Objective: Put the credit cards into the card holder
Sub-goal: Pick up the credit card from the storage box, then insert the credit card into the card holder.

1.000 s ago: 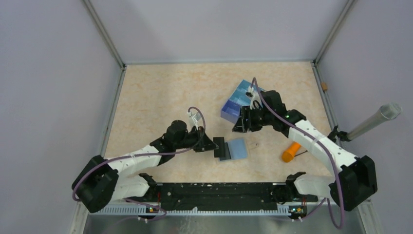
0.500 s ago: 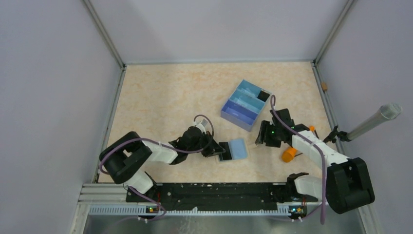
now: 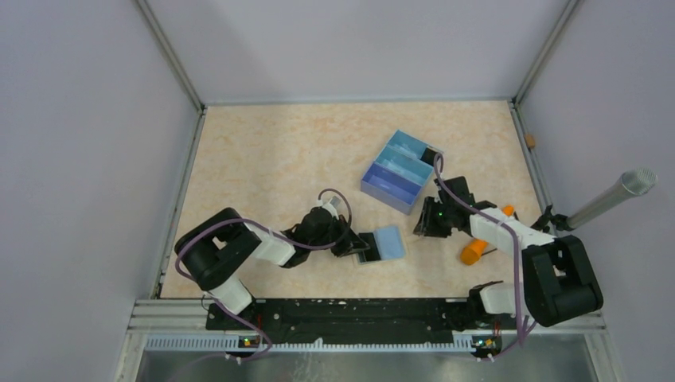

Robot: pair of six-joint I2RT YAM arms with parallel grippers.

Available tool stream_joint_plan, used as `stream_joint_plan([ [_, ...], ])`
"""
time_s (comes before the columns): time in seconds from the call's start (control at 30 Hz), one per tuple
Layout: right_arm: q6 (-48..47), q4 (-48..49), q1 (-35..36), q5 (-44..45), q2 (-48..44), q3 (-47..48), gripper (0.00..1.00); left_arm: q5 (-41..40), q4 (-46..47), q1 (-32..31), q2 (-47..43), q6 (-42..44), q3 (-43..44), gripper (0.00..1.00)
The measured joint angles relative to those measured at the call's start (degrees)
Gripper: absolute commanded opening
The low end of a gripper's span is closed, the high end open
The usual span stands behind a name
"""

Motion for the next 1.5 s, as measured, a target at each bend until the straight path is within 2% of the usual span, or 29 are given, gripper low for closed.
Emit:
stream_joint_plan([
  [0.27, 0.0, 2.2, -0.1, -0.2, 1.8, -0.7, 0.08, 0.4, 3.4, 0.0, 0.7, -1.1, 0.0, 0.0],
  [0.4, 0.1, 2.5, -0.2, 0.3, 2.1, -0.7, 0.0, 0.7, 5.0, 0.0, 0.8, -1.4, 0.0, 0.0],
  [0.93, 0.1, 2.4, -0.2, 0.8, 2.1, -0.7, 0.0, 1.6, 7.8, 0.0, 3.7, -5.6, -1.2, 0.0],
  [1.5, 0.2, 2.3, -0.2, 1.0, 2.0, -0.7, 0.0, 2.0, 8.3, 0.0, 5.2, -4.9, -0.9, 0.0],
])
